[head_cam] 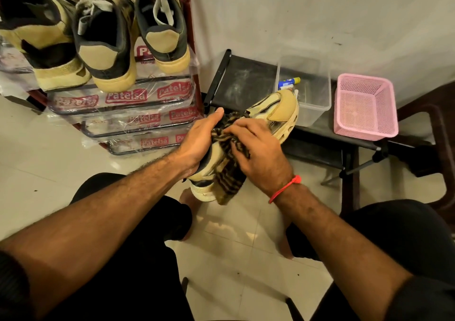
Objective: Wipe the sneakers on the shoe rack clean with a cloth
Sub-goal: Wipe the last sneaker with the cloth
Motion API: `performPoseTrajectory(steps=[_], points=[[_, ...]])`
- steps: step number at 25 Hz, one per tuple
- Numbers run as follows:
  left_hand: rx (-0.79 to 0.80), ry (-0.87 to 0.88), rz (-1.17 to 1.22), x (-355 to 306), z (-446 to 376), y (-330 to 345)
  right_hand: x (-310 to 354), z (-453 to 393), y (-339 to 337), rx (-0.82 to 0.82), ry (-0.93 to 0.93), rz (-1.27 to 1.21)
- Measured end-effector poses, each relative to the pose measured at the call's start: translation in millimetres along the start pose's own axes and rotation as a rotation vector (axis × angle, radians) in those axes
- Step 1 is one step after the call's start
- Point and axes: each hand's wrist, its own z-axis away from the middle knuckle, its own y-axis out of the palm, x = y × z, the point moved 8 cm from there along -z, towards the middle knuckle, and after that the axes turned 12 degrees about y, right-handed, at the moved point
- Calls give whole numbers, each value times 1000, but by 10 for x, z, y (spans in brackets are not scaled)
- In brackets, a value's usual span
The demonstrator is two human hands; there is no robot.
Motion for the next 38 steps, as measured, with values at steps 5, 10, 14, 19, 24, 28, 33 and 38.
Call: performPoseTrajectory(steps=[5, 10, 14, 19, 24, 28, 33, 38], points=[[99, -35, -148, 51, 47, 135, -659, -252, -291, -64, 352, 85], [165, -70, -27, 80, 0, 130, -226, -104, -145, -32, 226, -175], [396, 14, -407, 30, 27, 187, -588, -77, -184, -41, 431, -267], [354, 163, -929, -67, -21, 73, -856, 112, 60, 103, 833, -413], [107, 33, -320, -334, 70, -68, -1029, 352, 413, 208, 1286, -1126], [199, -148, -195, -496, 220, -1, -757, 367, 514, 408, 1280, -1512], [311, 271, -1631, -1156, 525, 275, -650, 282, 465, 384, 1171, -1642], [-14, 558, -1431, -1319, 811, 285, -571, 134, 308, 287, 1056, -1728]])
